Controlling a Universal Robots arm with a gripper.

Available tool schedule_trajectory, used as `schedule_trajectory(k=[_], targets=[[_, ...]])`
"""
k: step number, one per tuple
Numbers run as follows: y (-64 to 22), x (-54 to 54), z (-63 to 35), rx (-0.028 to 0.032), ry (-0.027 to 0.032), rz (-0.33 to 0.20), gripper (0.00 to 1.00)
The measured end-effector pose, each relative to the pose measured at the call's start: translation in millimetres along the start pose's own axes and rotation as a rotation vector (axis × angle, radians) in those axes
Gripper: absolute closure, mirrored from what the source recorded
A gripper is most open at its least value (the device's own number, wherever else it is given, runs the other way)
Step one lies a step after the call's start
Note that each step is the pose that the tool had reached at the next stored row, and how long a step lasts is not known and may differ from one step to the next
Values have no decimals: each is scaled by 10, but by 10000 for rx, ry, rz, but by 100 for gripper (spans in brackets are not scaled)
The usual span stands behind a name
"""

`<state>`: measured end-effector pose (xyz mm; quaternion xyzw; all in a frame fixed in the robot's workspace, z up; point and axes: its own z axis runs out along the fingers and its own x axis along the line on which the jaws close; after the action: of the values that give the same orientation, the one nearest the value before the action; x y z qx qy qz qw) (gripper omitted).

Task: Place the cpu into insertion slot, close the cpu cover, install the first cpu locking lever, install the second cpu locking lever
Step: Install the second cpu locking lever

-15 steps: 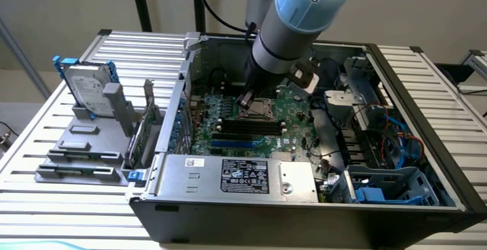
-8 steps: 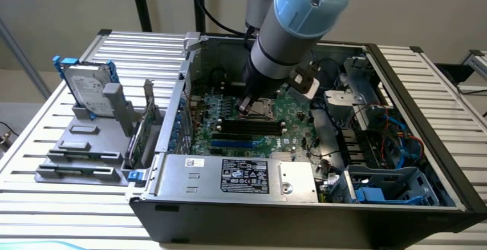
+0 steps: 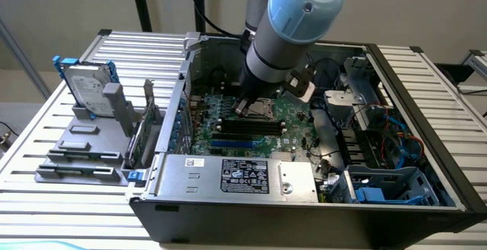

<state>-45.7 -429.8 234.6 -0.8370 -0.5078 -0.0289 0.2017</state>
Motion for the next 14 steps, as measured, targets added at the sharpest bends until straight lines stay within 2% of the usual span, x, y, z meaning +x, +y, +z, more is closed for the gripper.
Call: schedule_trajectory(k=[7,14], targets=[[-19,-4,49,-3,7,13,89],[-28,-43,139,-9,10,22,89]])
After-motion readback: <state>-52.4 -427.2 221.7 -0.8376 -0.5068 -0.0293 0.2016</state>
